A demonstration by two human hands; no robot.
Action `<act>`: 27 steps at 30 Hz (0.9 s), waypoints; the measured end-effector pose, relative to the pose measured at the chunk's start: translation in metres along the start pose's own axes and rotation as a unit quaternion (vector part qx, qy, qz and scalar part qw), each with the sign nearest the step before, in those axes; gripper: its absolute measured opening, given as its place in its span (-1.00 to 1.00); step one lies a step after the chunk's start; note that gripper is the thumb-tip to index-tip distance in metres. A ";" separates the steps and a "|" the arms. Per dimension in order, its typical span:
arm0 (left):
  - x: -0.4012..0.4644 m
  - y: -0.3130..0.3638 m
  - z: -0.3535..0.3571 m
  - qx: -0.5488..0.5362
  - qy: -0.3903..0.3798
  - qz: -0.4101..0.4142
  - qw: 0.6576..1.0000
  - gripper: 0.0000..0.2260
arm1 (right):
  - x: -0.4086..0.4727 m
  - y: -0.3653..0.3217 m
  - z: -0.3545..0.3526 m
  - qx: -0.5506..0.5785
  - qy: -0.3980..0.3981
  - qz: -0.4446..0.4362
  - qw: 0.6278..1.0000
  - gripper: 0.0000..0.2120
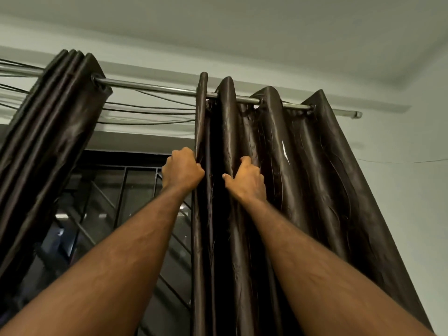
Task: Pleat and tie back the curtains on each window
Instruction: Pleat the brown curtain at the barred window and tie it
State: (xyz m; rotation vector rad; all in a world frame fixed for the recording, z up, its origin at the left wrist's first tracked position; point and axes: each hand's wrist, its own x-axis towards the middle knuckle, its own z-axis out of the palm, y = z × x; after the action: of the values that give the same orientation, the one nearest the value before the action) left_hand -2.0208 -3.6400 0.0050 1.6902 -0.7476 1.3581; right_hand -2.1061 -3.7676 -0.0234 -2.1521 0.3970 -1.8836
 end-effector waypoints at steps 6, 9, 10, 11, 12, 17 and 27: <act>0.013 -0.058 -0.019 0.054 0.057 -0.073 0.994 -0.85 | 0.005 0.001 0.002 0.064 -0.014 0.044 0.997 -0.50; 0.028 -0.081 -0.035 0.065 0.075 -0.109 0.989 -0.78 | 0.005 -0.004 0.002 0.072 -0.033 0.036 0.996 -0.51; 0.032 -0.088 -0.039 0.065 0.078 -0.120 0.988 -0.77 | 0.004 -0.006 0.002 0.071 -0.044 0.029 0.996 -0.50; 0.034 -0.096 -0.044 0.063 0.080 -0.133 0.986 -0.75 | 0.005 -0.008 0.004 0.071 -0.054 0.024 0.996 -0.50; 0.036 -0.105 -0.047 0.057 0.085 -0.146 0.984 -0.75 | 0.006 -0.009 0.007 0.075 -0.057 0.014 0.995 -0.52; 0.034 -0.134 -0.046 -0.013 0.071 -0.105 0.992 -0.92 | 0.007 -0.019 0.030 0.080 -0.016 -0.002 0.997 -0.58; 0.034 -0.164 -0.052 -0.095 0.038 0.029 0.994 -0.78 | -0.017 -0.131 0.102 0.153 -0.025 -0.088 0.984 -0.79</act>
State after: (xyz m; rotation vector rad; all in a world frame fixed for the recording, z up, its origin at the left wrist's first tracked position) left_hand -1.8997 -3.5140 0.0039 1.4708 -0.8595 1.3370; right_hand -2.0021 -3.6381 -0.0048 -2.0747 -0.0930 -1.8324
